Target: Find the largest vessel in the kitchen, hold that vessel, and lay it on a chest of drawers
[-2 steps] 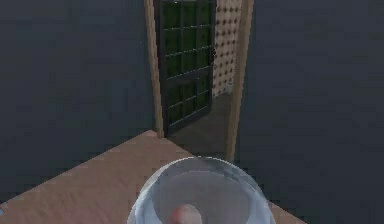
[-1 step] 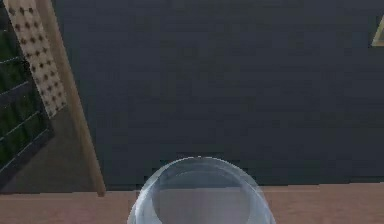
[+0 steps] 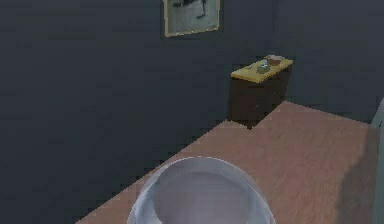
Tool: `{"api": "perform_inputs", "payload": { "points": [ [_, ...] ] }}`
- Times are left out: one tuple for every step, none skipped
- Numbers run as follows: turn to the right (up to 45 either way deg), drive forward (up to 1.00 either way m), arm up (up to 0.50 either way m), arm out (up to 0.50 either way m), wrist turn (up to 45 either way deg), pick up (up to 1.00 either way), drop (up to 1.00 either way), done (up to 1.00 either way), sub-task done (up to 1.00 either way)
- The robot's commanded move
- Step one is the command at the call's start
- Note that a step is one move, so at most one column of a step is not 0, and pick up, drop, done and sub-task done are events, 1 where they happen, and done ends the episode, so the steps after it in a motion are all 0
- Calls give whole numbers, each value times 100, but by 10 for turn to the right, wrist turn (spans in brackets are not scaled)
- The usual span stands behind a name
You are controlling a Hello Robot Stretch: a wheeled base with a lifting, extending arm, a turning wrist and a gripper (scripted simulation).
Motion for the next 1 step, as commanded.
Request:
{"api": "perform_inputs", "payload": {
  "points": [
    [210, 0, 0, 0, 0, 0, 0, 0, 0]
  ]
}}
